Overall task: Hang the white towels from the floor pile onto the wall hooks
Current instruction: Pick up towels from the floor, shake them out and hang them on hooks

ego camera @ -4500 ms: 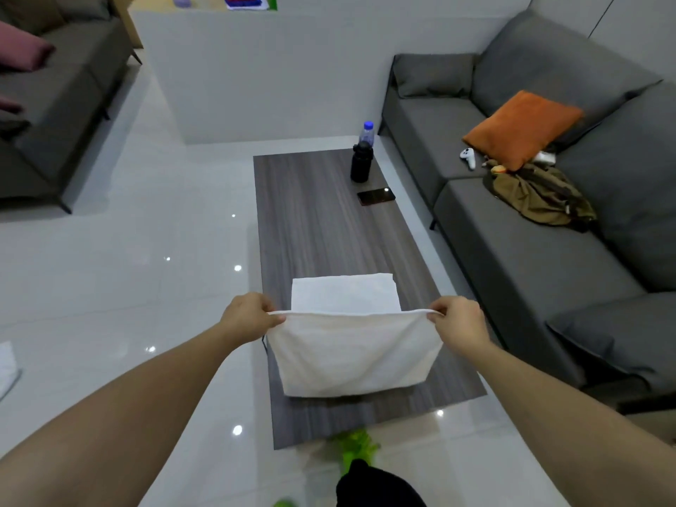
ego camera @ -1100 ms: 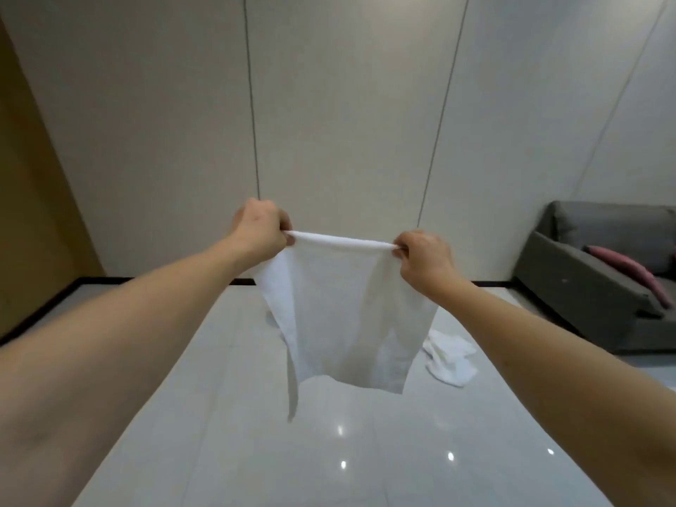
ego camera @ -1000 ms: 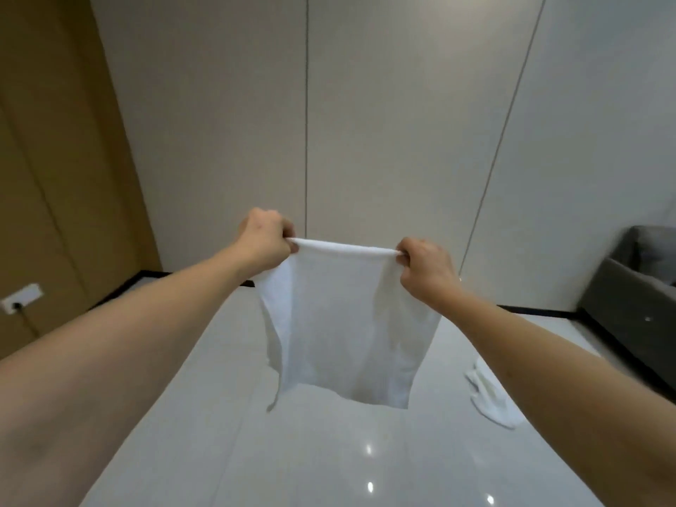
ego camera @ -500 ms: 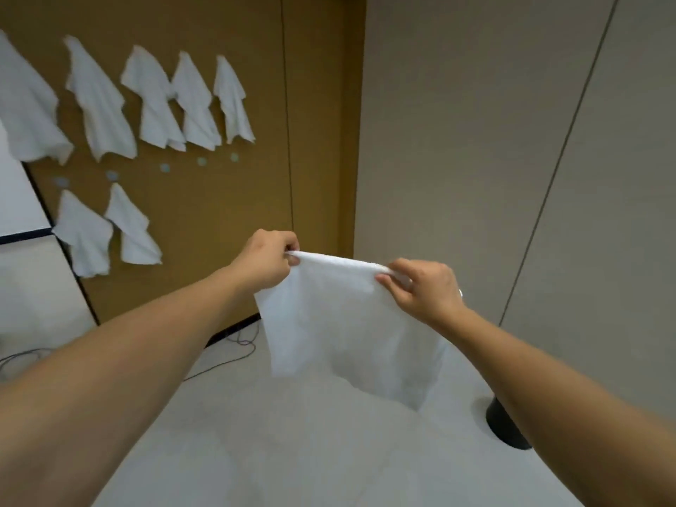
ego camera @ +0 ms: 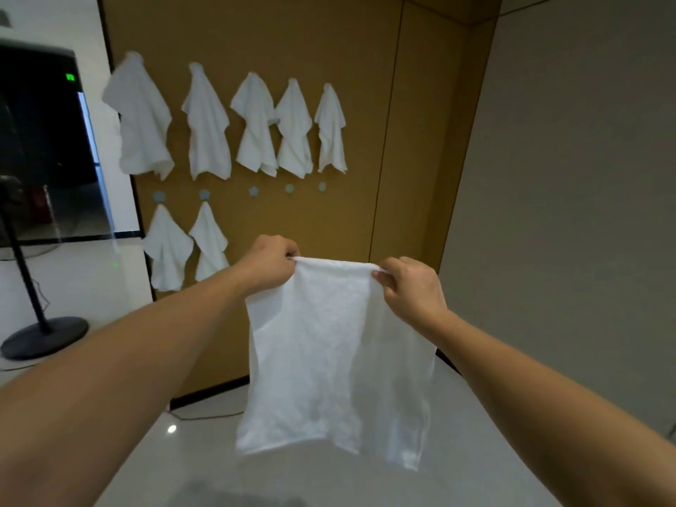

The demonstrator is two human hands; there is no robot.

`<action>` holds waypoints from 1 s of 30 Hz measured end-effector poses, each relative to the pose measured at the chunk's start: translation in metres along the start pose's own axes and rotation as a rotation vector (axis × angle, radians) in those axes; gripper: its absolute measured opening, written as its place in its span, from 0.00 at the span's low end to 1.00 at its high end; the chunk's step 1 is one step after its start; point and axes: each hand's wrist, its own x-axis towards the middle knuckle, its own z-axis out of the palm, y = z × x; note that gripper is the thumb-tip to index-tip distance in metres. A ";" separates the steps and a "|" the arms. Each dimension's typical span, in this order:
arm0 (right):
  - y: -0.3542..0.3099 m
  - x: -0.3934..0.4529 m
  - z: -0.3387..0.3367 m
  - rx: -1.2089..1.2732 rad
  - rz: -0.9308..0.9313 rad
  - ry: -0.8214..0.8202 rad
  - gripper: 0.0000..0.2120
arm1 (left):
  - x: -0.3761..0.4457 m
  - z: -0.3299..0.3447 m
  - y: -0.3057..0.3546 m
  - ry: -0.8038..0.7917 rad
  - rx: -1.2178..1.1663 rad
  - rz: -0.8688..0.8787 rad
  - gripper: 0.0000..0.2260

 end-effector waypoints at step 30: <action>0.042 0.484 0.434 0.412 -0.745 0.018 0.06 | 0.468 0.064 -0.291 0.378 0.193 -0.062 0.07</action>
